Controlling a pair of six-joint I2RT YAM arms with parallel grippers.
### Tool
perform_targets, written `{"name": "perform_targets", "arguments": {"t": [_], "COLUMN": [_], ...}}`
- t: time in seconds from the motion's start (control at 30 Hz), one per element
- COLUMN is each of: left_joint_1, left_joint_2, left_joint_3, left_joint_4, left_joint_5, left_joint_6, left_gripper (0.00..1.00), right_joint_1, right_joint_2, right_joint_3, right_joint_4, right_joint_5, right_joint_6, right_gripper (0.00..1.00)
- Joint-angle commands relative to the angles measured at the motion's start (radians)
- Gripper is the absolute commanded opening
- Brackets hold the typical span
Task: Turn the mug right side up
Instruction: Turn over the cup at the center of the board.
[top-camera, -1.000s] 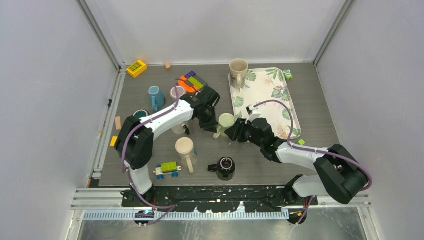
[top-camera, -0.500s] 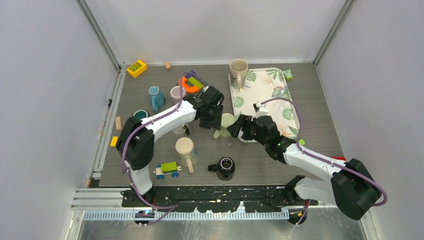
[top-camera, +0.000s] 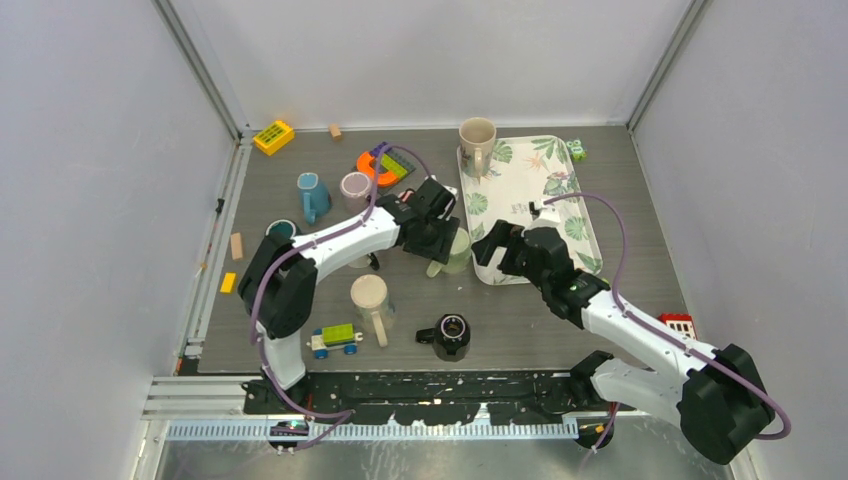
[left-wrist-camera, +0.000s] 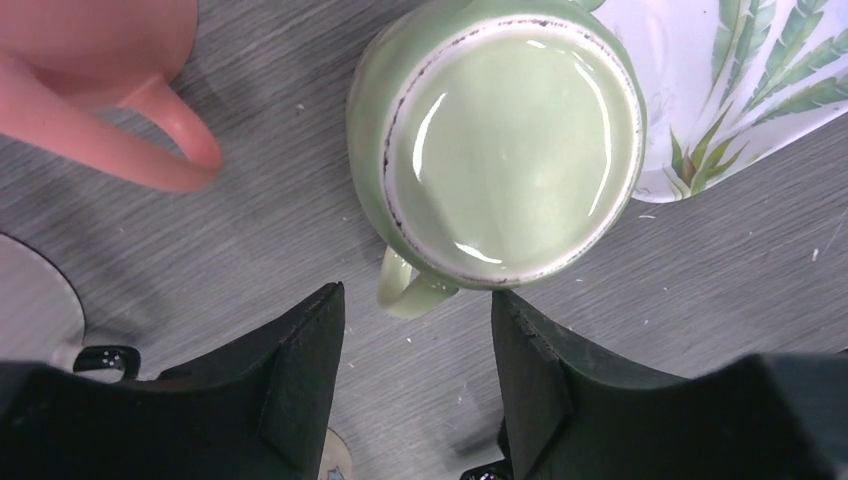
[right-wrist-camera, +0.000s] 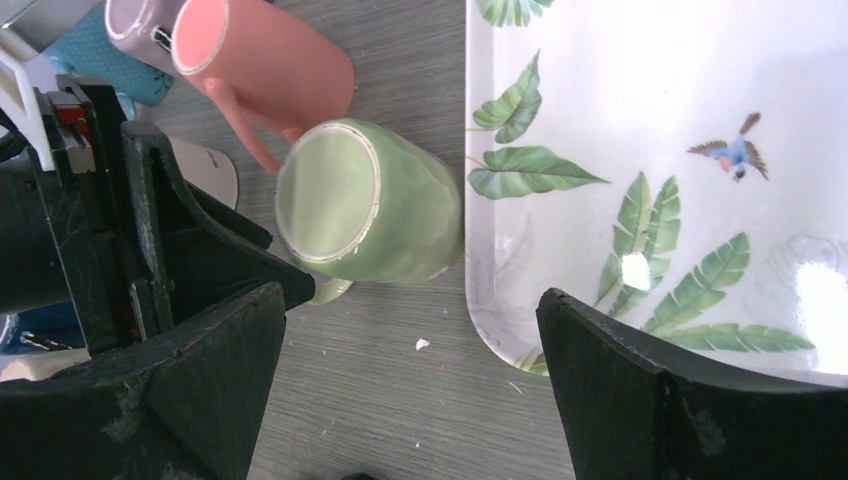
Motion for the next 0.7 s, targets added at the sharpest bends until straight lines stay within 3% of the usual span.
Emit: {"name": "perform_targets", "arguments": {"t": [0.0,0.47,0.67], "left_joint_1": [-0.011,-0.016,-0.017], "left_joint_2": [0.025,0.09,0.099], "left_joint_3": [-0.001,0.043,0.072], "left_joint_4": [0.051,0.096,0.085], "left_joint_5": [0.01,0.032,0.029], "left_joint_6": [0.058,0.166,0.239], "left_gripper": [0.58,0.58,0.54], "right_joint_1": [-0.01,-0.037,-0.037], "right_joint_2": [-0.01,-0.002,-0.017], "right_joint_3": [0.041,0.053,0.045], "right_joint_4": [-0.024,-0.084,-0.087], "right_joint_5": [0.048,0.03,0.027], "right_joint_6": [0.027,0.022,0.02], "right_gripper": [1.0,1.0,1.0]}}
